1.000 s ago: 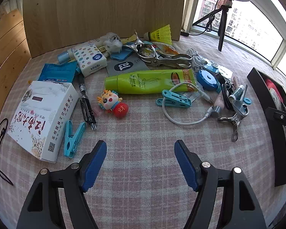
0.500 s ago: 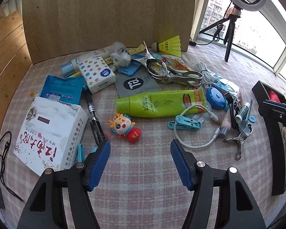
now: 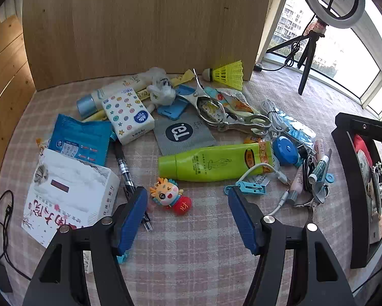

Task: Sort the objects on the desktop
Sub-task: 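Move both tools toward the pile of items on the tablecloth, then close the left tool on the light blue clothespin clipped to the white cable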

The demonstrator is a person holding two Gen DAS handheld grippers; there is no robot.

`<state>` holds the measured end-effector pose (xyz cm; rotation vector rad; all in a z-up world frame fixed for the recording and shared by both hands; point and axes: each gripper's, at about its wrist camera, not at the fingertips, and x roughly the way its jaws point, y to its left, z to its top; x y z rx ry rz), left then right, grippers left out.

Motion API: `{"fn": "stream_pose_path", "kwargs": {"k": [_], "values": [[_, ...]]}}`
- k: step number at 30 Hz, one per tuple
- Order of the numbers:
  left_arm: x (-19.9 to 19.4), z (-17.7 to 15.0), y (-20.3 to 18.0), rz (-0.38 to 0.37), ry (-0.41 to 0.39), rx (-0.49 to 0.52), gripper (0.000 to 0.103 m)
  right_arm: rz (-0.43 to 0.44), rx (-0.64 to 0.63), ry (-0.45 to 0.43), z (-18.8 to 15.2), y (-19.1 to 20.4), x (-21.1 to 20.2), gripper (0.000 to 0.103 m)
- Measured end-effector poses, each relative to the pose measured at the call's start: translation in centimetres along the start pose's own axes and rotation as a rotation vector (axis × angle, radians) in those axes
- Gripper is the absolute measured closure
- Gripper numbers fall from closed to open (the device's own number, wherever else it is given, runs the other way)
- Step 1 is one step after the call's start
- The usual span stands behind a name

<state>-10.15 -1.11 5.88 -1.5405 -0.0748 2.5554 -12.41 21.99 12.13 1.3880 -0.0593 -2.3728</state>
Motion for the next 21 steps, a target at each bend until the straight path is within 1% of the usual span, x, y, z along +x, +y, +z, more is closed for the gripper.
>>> {"fn": "stream_pose_path", "kwargs": {"k": [3, 4, 6, 8, 10, 13, 16, 21], "values": [[1.4, -0.6, 0.0, -0.012, 0.028, -0.06, 0.043, 0.026, -0.102, 0.035, 0.8, 2.3, 1.7, 0.055], [2.0, -0.7, 0.3, -0.029, 0.043, -0.096, 0.044, 0.032, -0.129, 0.048, 1.0, 2.9, 2.5, 0.056], [2.9, -0.8, 0.9, -0.061, 0.067, -0.176, 0.051, 0.048, -0.171, 0.086, 1.6, 4.1, 4.3, 0.06], [3.6, -1.1, 1.4, -0.078, 0.077, -0.245, 0.052, 0.059, -0.207, 0.13, 2.0, 5.2, 6.3, 0.068], [3.9, -1.3, 1.7, -0.086, 0.075, -0.283, 0.052, 0.059, -0.238, 0.165, 2.2, 6.0, 8.0, 0.068], [3.8, -1.4, 1.7, -0.101, 0.071, -0.303, 0.052, 0.071, -0.257, 0.199, 2.4, 6.4, 9.8, 0.068], [3.6, -1.3, 1.5, -0.112, 0.071, -0.305, 0.052, 0.084, -0.235, 0.228, 2.6, 6.0, 10.9, 0.068], [2.9, -1.4, 0.7, -0.155, 0.066, -0.255, 0.052, 0.118, -0.238, 0.24, 2.0, 5.5, 10.4, 0.068]]}}
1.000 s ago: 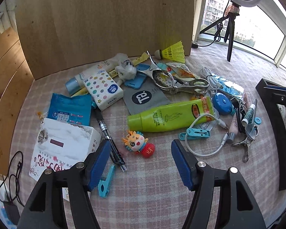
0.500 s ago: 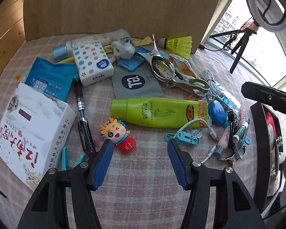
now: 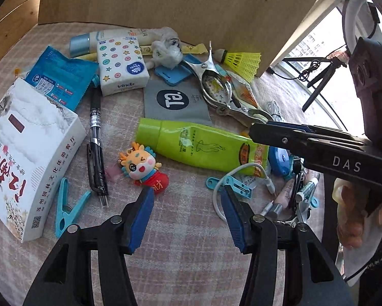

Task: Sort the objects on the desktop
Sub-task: 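Close the left tool on the light blue clothespin clipped to the white cable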

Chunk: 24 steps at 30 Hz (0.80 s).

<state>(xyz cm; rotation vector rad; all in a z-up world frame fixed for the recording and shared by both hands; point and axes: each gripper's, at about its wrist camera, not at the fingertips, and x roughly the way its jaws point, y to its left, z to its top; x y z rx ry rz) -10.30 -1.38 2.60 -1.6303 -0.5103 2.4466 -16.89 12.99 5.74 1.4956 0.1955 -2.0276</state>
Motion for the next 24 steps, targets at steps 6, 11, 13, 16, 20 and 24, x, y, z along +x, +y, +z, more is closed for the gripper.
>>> {"fn": "stream_pose_path", "kwargs": {"k": [6, 11, 13, 16, 20, 24], "values": [[0.7, 0.1, -2.0, -0.011, 0.008, 0.067, 0.052, -0.003, -0.033, 0.045, -2.0, -0.1, 0.3, 0.073], [1.5, 0.5, -2.9, -0.021, 0.011, 0.091, 0.053, -0.02, -0.018, 0.061, -2.7, -1.1, 0.9, 0.079], [1.8, 0.7, -3.3, -0.025, 0.012, 0.101, 0.059, 0.001, -0.001, 0.07, -2.8, -1.6, 1.1, 0.082], [2.0, 0.7, -3.4, -0.045, 0.013, 0.097, 0.067, 0.012, -0.005, 0.077, -2.9, -1.7, 1.2, 0.083], [2.2, 0.6, -3.3, -0.063, 0.016, 0.084, 0.076, 0.028, -0.007, 0.088, -2.9, -1.6, 1.3, 0.083], [1.9, 0.5, -3.7, -0.072, 0.004, 0.096, 0.081, 0.034, -0.044, 0.097, -3.1, -1.3, 0.9, 0.083]]}}
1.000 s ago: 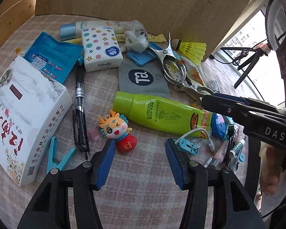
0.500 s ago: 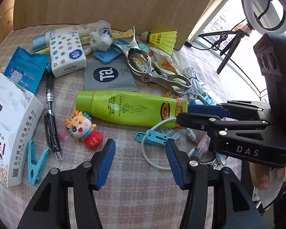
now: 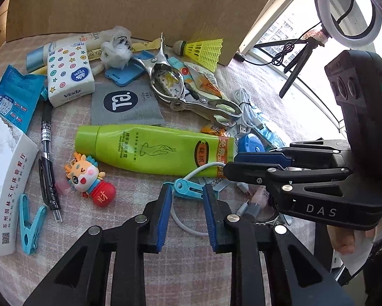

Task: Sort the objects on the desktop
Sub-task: 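Close the left tool on the light blue clothespin clipped to the white cable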

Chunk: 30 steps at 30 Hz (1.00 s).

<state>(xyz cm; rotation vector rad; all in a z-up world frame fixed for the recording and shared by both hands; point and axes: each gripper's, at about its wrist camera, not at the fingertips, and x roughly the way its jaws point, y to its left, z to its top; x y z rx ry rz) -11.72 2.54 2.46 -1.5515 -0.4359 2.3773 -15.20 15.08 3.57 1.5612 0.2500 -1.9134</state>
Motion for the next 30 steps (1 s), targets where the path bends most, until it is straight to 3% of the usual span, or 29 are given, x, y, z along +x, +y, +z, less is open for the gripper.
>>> {"fn": "stream_pose_path", "kwargs": {"k": [5, 13, 17, 19, 23, 30], "values": [[0.2, 0.0, -0.7, -0.001, 0.0, 0.026, 0.09, -0.015, -0.019, 0.023, 0.1, 0.0, 0.7, 0.083], [0.2, -0.4, -1.4, -0.018, -0.005, 0.063, 0.093, -0.059, -0.101, 0.033, -0.1, 1.6, 1.5, 0.083], [0.0, -0.7, -1.9, -0.027, -0.01, 0.075, 0.096, -0.095, -0.144, 0.041, -0.5, 2.6, 1.9, 0.097], [-0.2, -0.8, -2.2, -0.043, -0.009, 0.077, 0.098, -0.095, -0.152, 0.042, -0.8, 2.9, 2.0, 0.097], [-0.4, -1.3, -2.7, -0.05, -0.011, 0.091, 0.098, -0.089, -0.11, 0.007, -1.1, 2.4, 1.3, 0.097], [-2.0, -1.9, -3.7, -0.074, -0.034, 0.098, 0.098, -0.094, -0.003, -0.133, -1.5, 0.9, -1.8, 0.098]]}}
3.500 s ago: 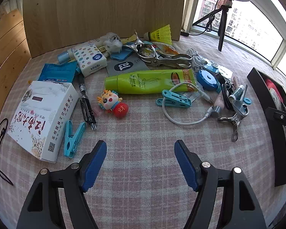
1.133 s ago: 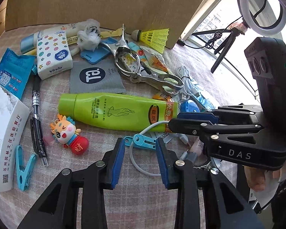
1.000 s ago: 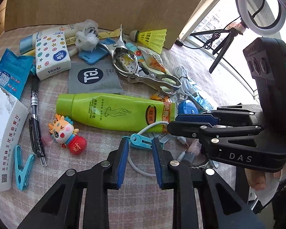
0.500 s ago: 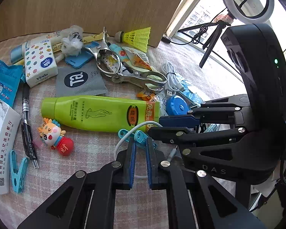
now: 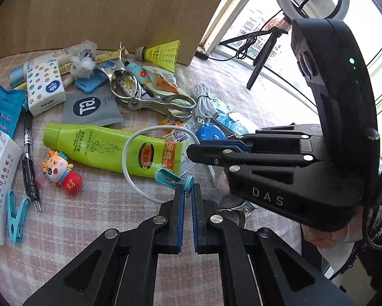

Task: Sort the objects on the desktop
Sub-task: 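Close the left tool on the light blue clothespin clipped to the white cable, then carry the blue clothespin into the black tray and open the left tool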

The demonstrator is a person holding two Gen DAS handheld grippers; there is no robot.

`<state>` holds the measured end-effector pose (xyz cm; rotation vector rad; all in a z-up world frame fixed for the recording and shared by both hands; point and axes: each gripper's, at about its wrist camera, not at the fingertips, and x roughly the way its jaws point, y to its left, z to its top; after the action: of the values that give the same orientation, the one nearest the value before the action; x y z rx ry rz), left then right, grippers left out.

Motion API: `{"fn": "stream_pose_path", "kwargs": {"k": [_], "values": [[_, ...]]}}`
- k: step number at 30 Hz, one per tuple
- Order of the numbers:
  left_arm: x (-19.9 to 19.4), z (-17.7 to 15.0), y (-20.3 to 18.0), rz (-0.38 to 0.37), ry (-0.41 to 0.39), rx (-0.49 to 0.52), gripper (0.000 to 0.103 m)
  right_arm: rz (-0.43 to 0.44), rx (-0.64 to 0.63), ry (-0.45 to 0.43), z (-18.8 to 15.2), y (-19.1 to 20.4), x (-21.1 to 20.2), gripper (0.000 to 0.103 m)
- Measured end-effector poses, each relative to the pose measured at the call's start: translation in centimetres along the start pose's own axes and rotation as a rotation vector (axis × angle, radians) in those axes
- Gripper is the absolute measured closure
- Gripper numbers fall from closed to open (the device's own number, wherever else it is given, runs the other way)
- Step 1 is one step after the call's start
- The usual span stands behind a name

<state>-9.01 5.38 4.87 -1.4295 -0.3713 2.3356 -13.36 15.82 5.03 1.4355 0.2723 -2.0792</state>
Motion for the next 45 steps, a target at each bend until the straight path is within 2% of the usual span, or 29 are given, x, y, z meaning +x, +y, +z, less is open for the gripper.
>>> {"fn": "stream_pose_path", "kwargs": {"k": [10, 15, 19, 25, 29, 40, 41, 42, 43, 44, 45], "values": [[-3.1, 0.3, -3.1, -0.047, -0.042, 0.048, 0.099, -0.02, 0.13, -0.12, -0.3, -1.9, -3.9, 0.098], [-3.8, 0.4, -5.5, -0.054, -0.037, 0.098, 0.099, -0.034, 0.209, -0.156, -1.4, -4.1, -6.8, 0.098], [-3.2, 0.9, -8.4, -0.051, -0.01, 0.148, 0.099, -0.091, 0.27, -0.2, -3.2, -6.7, -10.2, 0.098], [-1.2, 1.0, -14.3, -0.078, 0.038, 0.256, 0.099, -0.183, 0.42, -0.239, -8.0, -12.2, -15.9, 0.098], [0.6, 0.7, -18.8, -0.13, 0.087, 0.314, 0.099, -0.265, 0.523, -0.25, -12.2, -16.0, -19.6, 0.098], [2.9, -2.9, -30.9, -0.245, 0.186, 0.495, 0.098, -0.432, 0.786, -0.264, -23.9, -23.0, -26.9, 0.097], [3.0, -3.3, -31.7, -0.25, 0.189, 0.51, 0.095, -0.441, 0.803, -0.268, -24.7, -23.3, -27.3, 0.096], [3.0, -3.6, -32.5, -0.241, 0.19, 0.522, 0.071, -0.449, 0.818, -0.271, -25.3, -23.6, -27.6, 0.093], [3.1, -3.8, -33.0, -0.226, 0.196, 0.529, 0.05, -0.457, 0.837, -0.266, -25.8, -23.7, -27.8, 0.079], [3.0, -3.9, -33.2, -0.225, 0.191, 0.526, 0.021, -0.463, 0.853, -0.27, -26.3, -23.8, -28.1, 0.064], [2.7, -4.0, -33.1, -0.235, 0.166, 0.521, 0.022, -0.465, 0.862, -0.285, -26.7, -23.7, -28.4, 0.061]]}}
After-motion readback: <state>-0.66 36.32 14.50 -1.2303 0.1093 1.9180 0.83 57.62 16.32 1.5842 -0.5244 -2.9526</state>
